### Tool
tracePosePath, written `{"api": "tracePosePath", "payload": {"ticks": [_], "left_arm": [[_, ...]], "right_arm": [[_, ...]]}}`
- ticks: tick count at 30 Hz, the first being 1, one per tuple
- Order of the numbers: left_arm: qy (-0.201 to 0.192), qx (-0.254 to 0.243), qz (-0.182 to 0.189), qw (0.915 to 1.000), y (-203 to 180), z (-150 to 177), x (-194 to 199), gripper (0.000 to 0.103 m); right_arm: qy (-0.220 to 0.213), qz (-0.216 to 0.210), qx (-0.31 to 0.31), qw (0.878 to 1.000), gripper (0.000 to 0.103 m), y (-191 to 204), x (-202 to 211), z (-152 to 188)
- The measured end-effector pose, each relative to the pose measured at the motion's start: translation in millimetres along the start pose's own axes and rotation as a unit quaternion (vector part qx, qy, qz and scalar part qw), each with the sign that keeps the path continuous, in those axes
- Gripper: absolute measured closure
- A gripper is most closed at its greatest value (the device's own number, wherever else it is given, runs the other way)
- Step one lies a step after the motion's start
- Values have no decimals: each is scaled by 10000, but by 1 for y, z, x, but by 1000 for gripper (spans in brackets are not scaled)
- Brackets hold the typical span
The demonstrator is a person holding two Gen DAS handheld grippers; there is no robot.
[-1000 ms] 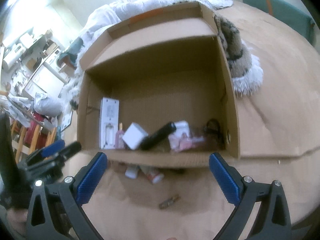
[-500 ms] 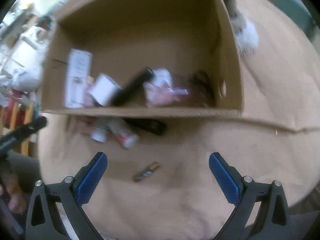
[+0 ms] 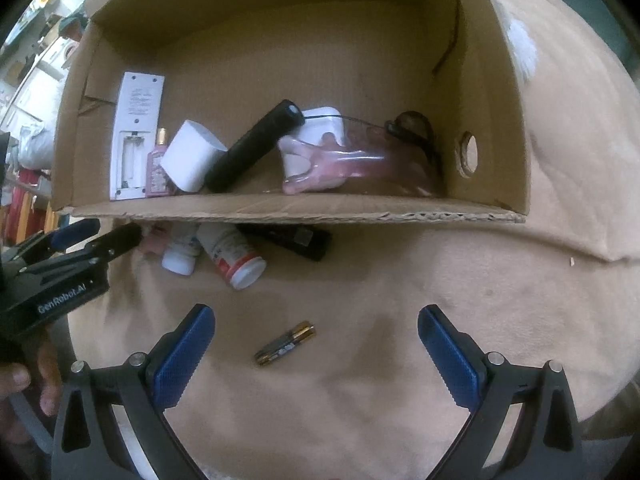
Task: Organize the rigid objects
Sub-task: 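Withdraw both tools from the box toward the remaining items, then grasp the pink Hello Kitty case with the left gripper while the right grasps the AA battery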
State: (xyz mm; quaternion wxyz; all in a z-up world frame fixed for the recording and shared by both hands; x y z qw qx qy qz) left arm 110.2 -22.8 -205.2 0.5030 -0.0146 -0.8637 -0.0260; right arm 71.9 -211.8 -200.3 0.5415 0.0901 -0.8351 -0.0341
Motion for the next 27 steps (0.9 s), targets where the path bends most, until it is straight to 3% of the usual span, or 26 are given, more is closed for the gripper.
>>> {"api": "tracePosePath", "payload": {"ticks": [10,12,14,27], "left_arm": [[4,-723,138,9973,-46,0,-23,37],[73,-652,163,9977,-49,-1,-27,38],[140,-498,254,9983,-50,0,-30,51],[195,12,283,9994,-44,-6,-20,52]], "right_arm": [[410,131,-160,9989,0,-19,-14,9],[452,114,-111,9988,0,-18,-15,10],[510,56,5,9987,0,-13,-17,12],[722,-94,1516,9858,0,32,-30,36]]}}
Point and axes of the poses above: each gripper's, at about its wrist camera, not at the fingertips, and x roughly against the way its jaws point, y to its left, z to its underside, the point moved 7 cm from there along -x, roughly the way its jaws point, and after that the axes turned 15 degrees about -y, right-handed, at the moved point
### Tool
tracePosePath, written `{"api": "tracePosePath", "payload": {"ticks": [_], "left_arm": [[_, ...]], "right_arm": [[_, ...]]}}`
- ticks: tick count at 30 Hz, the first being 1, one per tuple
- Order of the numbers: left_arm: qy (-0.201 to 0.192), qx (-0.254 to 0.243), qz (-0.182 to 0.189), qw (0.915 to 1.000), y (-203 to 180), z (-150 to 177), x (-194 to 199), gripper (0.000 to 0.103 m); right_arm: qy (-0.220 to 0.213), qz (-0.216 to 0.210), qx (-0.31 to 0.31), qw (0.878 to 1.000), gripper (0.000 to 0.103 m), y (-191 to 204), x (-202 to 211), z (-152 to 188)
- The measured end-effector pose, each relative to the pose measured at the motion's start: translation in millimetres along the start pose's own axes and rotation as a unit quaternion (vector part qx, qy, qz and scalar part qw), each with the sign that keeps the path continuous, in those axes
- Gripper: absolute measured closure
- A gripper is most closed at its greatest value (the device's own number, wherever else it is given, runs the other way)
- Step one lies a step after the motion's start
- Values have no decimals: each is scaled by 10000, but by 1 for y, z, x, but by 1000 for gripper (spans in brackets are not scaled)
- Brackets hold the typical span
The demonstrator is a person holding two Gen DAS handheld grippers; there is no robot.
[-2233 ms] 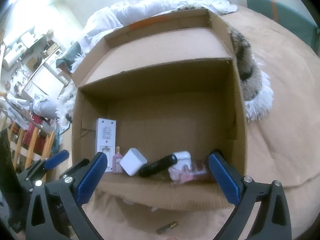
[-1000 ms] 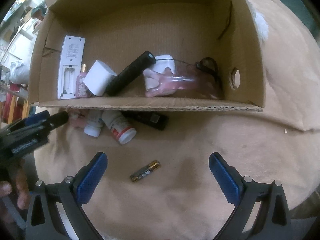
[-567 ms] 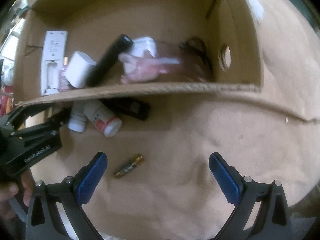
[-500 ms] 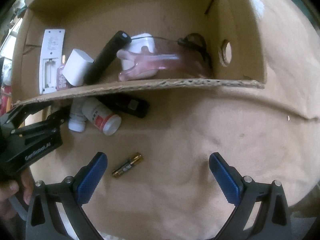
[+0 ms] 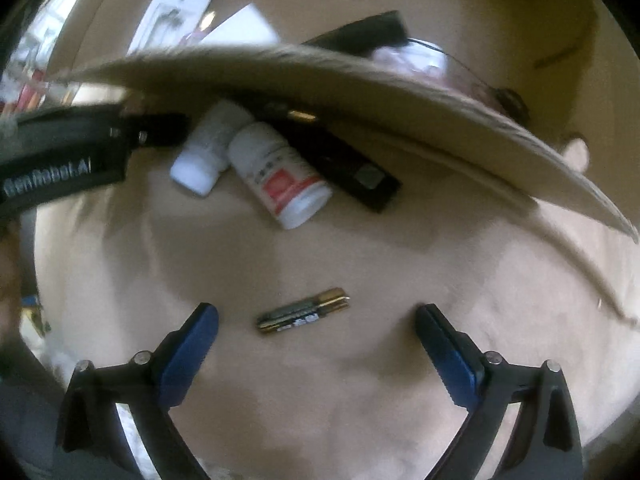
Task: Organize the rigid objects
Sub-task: 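Grasp the pink Hello Kitty case with the left gripper while the right grasps the AA battery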
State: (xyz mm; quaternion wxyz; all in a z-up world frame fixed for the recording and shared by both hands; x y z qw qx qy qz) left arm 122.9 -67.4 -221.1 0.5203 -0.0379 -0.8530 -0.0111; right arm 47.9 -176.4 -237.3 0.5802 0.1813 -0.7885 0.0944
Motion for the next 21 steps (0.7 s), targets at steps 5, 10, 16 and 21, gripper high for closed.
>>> {"api": "tracePosePath", "payload": {"ticks": [5,10,16,21], "left_arm": [[-121,-37,-109,9999,13,-13,6,52],[-215,53,-96,9997,22,-8,21,52],[-301,110,-156,9994,33,-5,38,52],[-368,123,-237,9990,52,12,54,52]], "right_arm": [[-100,121,658,9977,0,11,-5,1],[-239,-30,1034,9943,14,24,-1,-5],[-424,-210,1375,9894,67,46,12,-6],[-446,-190,1031,9935,93,33,16,-11]]}}
Point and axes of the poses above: each gripper's, at about its wrist camera, not at the fingertips, and x roughly against the way its jaws point, y to its left, z to its underside, the point moved 7 cm from there along -x, roughly the way its jaws point, and after that the axes turned 15 degrees about -y, right-handed, at the moved point
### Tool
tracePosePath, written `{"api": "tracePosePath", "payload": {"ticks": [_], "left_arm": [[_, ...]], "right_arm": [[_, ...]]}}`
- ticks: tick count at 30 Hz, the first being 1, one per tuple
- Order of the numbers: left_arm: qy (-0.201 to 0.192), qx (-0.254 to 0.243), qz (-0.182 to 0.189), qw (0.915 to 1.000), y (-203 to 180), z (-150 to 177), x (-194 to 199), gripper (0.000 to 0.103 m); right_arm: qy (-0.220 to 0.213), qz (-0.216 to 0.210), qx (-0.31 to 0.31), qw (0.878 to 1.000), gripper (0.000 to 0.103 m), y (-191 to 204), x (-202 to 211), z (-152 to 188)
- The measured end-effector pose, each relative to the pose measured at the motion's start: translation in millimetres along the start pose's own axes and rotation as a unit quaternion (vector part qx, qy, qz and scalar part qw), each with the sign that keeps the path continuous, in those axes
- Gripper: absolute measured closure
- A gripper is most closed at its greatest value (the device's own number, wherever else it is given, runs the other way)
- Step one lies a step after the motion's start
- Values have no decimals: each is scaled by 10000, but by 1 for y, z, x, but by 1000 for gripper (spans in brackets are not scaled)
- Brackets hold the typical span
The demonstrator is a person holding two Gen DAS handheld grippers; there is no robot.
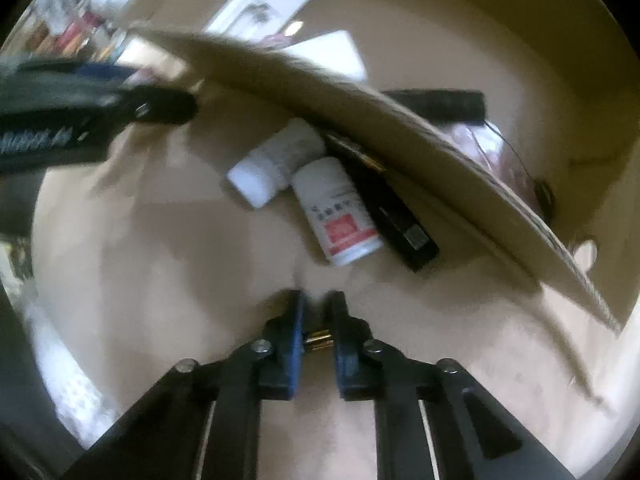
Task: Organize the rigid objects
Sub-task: 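Grasp the pink Hello Kitty case with the left gripper while the right grasps the AA battery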
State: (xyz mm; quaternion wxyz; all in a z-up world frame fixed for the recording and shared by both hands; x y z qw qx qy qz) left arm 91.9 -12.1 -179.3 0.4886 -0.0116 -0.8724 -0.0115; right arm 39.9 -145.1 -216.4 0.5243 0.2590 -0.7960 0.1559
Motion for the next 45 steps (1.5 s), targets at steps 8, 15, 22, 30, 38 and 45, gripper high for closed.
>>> {"api": "tracePosePath", "payload": {"ticks": [8,15,22,30,38,45], "left_arm": [[73,407,-26,9991,32,18,10,52],[-59,642,32,9979,46,27,26,52],[-11,754,105,9971,45,16,23,52],[-49,785,167,9968,39,14,24,52],[-13,711,129,9974,30,12,13,52],[-22,677,-33,9977,32,15,11,52]], "right_arm": [[-6,-567,-1318,9897,101,-27,9,1],[-74,-797,-1916,9782,102,-46,13,-3],[-9,-295,-1762,9839,80,-45,8,6],[226,-84,-445,9987,36,4,-5,8],[232,12,197,9995,58,23,-14,6],[135,-44,-10,9999,58,5,2,9]]}}
Point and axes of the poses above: each gripper's, at about its wrist camera, not at the fingertips, and x roughly against the way its jaws point, y to its left, z to its underside, the point moved 7 cm from there along -x, roughly the way its jaws point, and after that the axes turned 15 degrees about -y, right-handed, at the moved point
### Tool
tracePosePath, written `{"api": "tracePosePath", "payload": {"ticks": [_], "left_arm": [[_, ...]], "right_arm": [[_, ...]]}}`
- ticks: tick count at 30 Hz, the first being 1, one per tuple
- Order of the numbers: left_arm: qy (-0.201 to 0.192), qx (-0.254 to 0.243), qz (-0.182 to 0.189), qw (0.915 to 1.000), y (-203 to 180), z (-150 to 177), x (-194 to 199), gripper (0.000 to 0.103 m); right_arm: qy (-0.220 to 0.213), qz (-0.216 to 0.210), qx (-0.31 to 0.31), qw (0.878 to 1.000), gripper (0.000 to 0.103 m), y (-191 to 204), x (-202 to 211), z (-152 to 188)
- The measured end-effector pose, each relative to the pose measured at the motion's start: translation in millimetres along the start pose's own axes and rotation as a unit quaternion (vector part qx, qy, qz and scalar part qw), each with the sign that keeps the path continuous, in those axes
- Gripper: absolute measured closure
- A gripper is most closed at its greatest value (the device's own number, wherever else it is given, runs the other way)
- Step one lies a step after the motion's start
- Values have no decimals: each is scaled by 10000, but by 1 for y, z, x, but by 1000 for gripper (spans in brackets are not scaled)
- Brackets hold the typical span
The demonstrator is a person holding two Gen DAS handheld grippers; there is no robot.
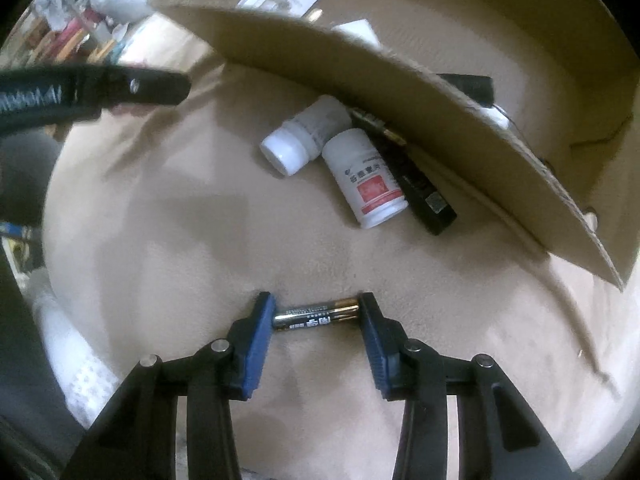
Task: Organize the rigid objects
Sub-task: 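Grasp the pink Hello Kitty case with the left gripper while the right grasps the AA battery, then carry the Hello Kitty case and battery over into the box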
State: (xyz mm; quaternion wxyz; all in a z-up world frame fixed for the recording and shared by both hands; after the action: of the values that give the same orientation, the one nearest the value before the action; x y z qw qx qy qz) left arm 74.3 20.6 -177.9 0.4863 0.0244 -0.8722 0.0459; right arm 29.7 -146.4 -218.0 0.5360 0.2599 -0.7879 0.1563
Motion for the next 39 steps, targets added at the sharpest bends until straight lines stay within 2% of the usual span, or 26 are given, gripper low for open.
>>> {"api": "tracePosePath", "payload": {"ticks": [1,8,11,15,16,20,27,33,39], "left_arm": [[-15,-2,-22,10000,1,0,1,52],[-263,19,-121,9996,0,-1,16,52],[-326,-143,-180,9992,-5,4,18,52],[-417,-59,-173,9990,-8,5,26,52],[-493,-68,-194,9986,-8,4,30,52],[-1023,-203,-243,9943,-16,-6,53,52],[-1602,-315,-62,9866,-38,-24,75,52],[-1649,-182,230,9859,-52,-53,84,52],[-1788,-310,278,9830,-61,-75,83,52]], "right_arm": [[-46,-42,-88,9999,58,-10,9,4],[-629,-148,-421,9970,58,-18,47,-13],[-729,-181,-511,9959,58,-14,59,-12],[-814,-164,-515,9952,58,-13,65,-16],[-878,-175,-570,9944,58,1,58,-9],[-1374,-241,-859,9865,58,-12,78,-23],[-2224,-200,-1087,9687,58,-30,112,-51],[-2711,-24,-1416,9521,58,-53,129,-74],[-2701,50,-1732,9471,58,-78,121,-93]]}}
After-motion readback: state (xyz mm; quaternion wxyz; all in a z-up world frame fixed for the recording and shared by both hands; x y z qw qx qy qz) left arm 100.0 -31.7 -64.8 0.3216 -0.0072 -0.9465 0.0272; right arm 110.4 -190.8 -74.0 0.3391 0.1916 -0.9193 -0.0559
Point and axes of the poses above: each gripper's, at about its wrist camera, not at the fingertips, and x roughly against the way its jaws point, y to its left, z to its underside, the point moved 7 cm from there along -x, roughly the way its jaws point, and after that the axes turned 15 degrees about -y, right-handed, at the moved point
